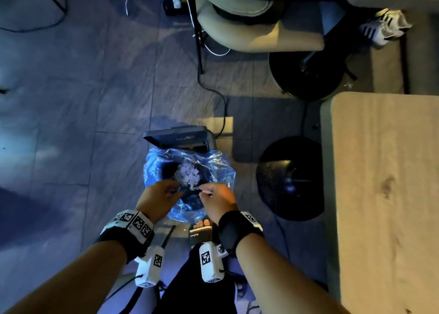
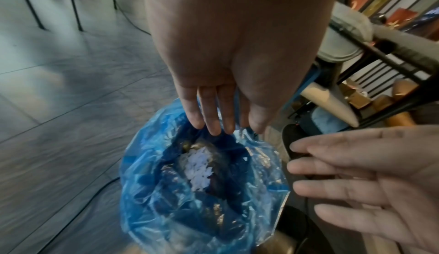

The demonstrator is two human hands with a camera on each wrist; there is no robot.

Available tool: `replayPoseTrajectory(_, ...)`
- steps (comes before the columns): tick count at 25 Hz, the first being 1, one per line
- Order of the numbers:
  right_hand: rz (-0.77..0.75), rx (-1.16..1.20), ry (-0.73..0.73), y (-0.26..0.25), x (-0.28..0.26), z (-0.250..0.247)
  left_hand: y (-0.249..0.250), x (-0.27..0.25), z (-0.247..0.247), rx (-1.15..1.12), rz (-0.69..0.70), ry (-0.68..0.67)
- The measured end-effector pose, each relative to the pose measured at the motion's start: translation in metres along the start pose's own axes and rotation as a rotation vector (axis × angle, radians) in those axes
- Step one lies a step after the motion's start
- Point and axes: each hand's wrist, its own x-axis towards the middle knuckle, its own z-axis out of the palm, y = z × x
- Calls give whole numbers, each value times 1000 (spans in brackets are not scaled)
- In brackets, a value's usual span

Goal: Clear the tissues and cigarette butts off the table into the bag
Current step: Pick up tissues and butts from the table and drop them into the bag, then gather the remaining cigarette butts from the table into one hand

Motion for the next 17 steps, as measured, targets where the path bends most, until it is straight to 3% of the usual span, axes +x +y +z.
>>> replayPoseTrajectory(6, -187, -58, 66, -31, -73, -64, 84, -39, -2, -41, 233, 21)
replayPoseTrajectory(9, -279, -61, 216, -29, -126, -107, 128, -71, 7, -19, 347, 10)
replayPoseTrajectory(13, -270, 122, 411, 15, -198, -162, 177, -113, 29, 35, 518, -28)
replayPoseTrajectory(17, -106, 198, 589, 106, -305, -225, 235, -175, 67, 54, 626, -162)
